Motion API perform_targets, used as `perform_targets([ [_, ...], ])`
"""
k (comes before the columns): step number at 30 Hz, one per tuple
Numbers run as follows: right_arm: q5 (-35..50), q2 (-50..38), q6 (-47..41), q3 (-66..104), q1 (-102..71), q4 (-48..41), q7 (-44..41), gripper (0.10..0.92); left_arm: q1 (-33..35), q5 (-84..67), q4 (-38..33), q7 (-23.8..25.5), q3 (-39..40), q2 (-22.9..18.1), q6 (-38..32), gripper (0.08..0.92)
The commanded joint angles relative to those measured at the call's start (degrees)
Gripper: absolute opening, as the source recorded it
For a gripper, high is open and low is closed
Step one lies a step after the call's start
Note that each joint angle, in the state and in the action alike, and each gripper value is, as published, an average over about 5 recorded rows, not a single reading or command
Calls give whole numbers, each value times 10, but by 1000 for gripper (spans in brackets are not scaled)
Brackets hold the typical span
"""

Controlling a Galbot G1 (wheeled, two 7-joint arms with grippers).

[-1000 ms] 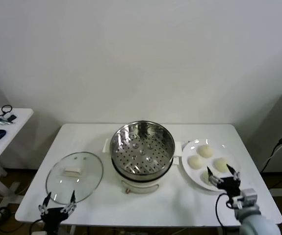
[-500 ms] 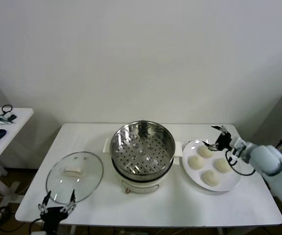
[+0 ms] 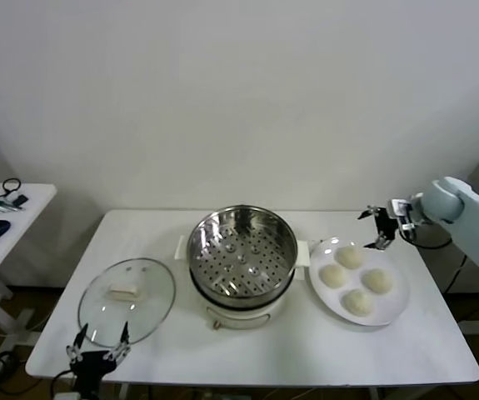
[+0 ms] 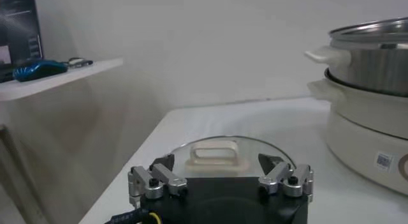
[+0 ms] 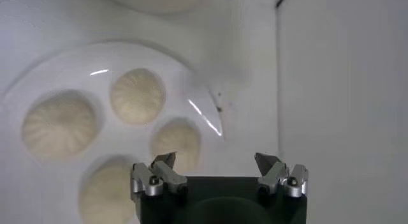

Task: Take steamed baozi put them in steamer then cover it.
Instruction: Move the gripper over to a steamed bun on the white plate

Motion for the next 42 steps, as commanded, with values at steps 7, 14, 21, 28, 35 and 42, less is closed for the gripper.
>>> perform_targets([
  [7, -6, 129, 16, -83, 32, -185, -64, 823, 4, 1, 3, 0, -3, -2, 3, 823],
  [14, -63, 161, 25, -27, -9, -238, -61, 823, 4, 1, 1, 0, -2, -6, 7, 823],
  [21, -68, 164, 25, 3, -26, -245, -54, 823, 4, 2, 7, -2, -3, -5, 7, 823],
  [28, -72, 162, 25, 25, -44, -247, -49, 823, 1, 6, 17, -3, -2, -6, 5, 823],
  [35, -73, 174, 28, 43, -48, -261, -38, 822, -3, 7, 22, -3, 0, -4, 5, 823],
  [42, -84, 181, 31, 43, -47, -266, -42, 767, -4, 9, 20, -2, 2, -5, 5, 823],
])
